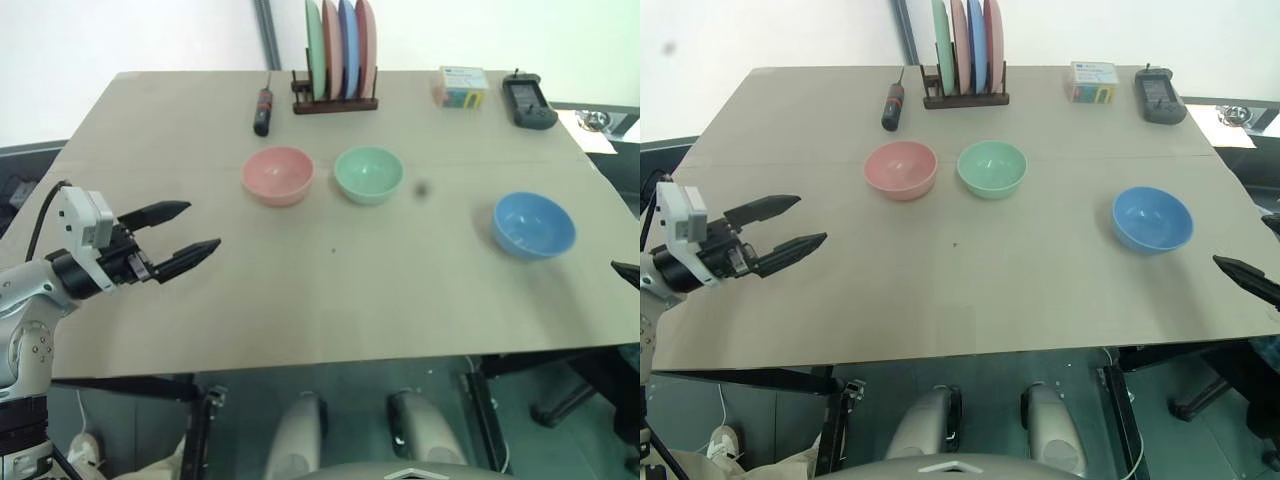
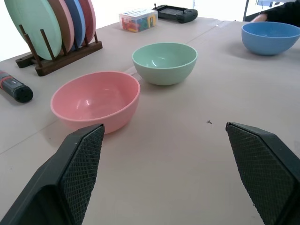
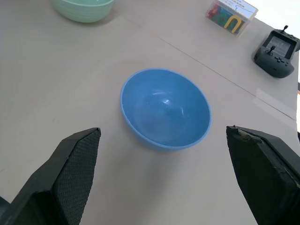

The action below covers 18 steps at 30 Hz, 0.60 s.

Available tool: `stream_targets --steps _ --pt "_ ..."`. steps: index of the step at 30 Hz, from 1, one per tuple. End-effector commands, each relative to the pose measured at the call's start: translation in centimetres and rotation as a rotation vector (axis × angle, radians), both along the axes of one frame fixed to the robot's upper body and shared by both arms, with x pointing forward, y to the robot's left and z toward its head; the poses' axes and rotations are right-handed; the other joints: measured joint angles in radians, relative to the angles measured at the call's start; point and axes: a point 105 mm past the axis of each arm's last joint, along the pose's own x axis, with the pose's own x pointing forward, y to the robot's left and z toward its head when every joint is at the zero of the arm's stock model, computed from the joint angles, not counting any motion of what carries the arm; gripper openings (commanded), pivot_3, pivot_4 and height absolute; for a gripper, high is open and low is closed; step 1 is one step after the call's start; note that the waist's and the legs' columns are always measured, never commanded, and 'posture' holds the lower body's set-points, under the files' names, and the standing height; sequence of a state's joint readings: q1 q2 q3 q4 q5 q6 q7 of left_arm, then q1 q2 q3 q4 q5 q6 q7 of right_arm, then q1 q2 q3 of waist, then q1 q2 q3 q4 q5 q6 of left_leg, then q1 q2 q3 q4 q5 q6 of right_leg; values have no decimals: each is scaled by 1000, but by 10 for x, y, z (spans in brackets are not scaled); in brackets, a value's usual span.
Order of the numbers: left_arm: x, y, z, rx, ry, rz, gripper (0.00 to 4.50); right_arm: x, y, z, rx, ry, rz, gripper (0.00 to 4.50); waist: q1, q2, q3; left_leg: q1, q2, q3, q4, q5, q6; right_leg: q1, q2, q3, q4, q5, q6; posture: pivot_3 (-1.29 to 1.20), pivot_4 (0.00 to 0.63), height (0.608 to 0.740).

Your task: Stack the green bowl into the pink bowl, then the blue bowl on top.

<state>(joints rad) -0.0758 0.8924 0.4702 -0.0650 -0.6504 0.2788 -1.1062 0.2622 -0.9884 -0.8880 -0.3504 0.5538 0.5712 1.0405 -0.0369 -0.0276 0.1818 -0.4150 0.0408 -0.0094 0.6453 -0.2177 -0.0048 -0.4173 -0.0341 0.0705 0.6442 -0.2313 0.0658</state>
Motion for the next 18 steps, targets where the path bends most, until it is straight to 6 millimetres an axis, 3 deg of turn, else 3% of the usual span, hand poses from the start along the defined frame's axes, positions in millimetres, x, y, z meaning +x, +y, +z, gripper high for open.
stream_targets --steps 1,12,15,18 --pt "0 1 8 9 -23 7 4417 2 4 7 -34 -23 15 4500 0 0 0 0 0 0 0 0 0 0 0 0 0 0 0 0 150 740" --pt "14 -13 7 7 -26 66 4417 28 42 3 -10 -77 152 4500 0 0 0 0 0 0 1 0 0 0 0 0 0 0 0 0 150 740" --pt "27 -18 7 116 -77 165 4417 35 64 2 30 -101 231 4500 0 0 0 0 0 0 1 0 0 1 0 0 1 0 0 0 150 740" --pt "40 -34 9 219 -102 234 4417 46 98 -4 49 -132 346 4500 0 0 0 0 0 -1 2 0 0 2 1 0 1 1 1 0 150 740"
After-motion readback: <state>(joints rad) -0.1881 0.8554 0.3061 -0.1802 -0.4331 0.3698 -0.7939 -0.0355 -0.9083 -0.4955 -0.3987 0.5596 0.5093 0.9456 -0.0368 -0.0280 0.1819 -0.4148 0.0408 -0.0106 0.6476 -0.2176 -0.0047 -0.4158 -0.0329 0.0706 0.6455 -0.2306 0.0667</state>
